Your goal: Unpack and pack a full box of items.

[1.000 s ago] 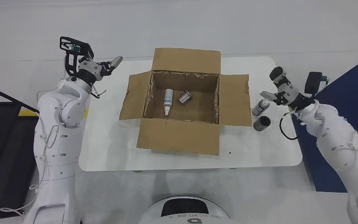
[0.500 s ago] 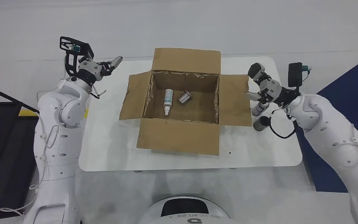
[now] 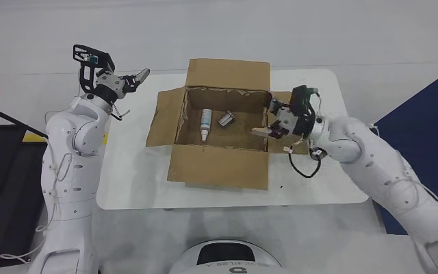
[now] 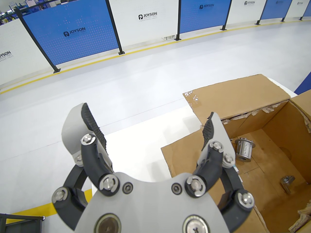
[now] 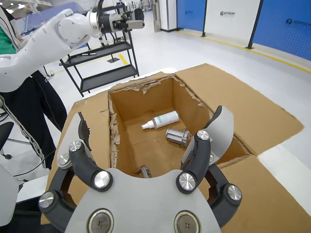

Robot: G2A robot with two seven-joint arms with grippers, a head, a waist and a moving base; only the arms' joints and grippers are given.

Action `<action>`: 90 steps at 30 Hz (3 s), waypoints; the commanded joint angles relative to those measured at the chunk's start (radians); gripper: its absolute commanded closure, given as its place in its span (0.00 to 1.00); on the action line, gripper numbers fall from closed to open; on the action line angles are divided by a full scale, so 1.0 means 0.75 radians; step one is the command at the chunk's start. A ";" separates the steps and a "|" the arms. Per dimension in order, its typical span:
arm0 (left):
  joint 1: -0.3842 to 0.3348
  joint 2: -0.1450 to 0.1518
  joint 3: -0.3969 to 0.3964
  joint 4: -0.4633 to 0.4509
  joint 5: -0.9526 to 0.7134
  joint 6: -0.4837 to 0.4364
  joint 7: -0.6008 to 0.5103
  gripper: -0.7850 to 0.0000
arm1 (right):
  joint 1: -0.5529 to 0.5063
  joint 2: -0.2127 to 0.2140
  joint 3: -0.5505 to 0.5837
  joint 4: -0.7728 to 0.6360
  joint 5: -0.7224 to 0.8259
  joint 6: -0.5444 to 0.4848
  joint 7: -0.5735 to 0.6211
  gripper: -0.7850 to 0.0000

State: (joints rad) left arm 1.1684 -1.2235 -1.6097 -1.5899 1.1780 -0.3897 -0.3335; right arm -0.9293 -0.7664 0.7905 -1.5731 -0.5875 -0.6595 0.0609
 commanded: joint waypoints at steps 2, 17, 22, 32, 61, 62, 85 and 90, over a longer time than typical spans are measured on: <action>0.000 0.000 0.000 0.000 0.000 0.000 0.000 0.00 | 0.057 -0.048 -0.085 -0.019 0.009 0.201 0.175 0.36; 0.000 0.000 0.000 0.000 0.000 0.000 0.000 0.00 | 0.326 -0.368 -0.445 0.357 -0.138 0.690 0.338 0.60; 0.000 0.000 0.000 0.000 0.000 0.000 0.000 0.00 | 0.388 -0.468 -0.498 0.540 -0.061 0.632 0.379 0.59; 0.000 0.000 0.000 0.000 0.000 0.000 0.000 0.00 | 0.467 -0.626 -0.565 0.841 -0.122 0.669 0.373 0.57; 0.000 0.000 0.000 0.000 0.000 0.000 0.000 0.00 | 0.214 -0.516 -0.280 0.328 -0.643 0.746 0.271 1.00; 0.000 0.000 0.000 0.000 0.000 0.000 0.000 0.00 | 0.174 -0.495 -0.245 0.274 -0.676 0.755 0.258 1.00; 0.000 0.000 0.000 0.000 0.000 0.000 0.000 0.00 | -0.879 -0.216 0.922 -0.407 -0.618 0.611 -0.373 1.00; 0.000 0.000 0.000 0.000 0.000 0.000 0.000 0.00 | -0.894 -0.215 0.939 -0.424 -0.574 0.574 -0.356 1.00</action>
State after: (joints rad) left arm 1.1684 -1.2235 -1.6097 -1.5899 1.1780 -0.3897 -0.3335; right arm -1.6009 -0.9279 1.4960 -1.8920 -1.0163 -0.2308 -0.2057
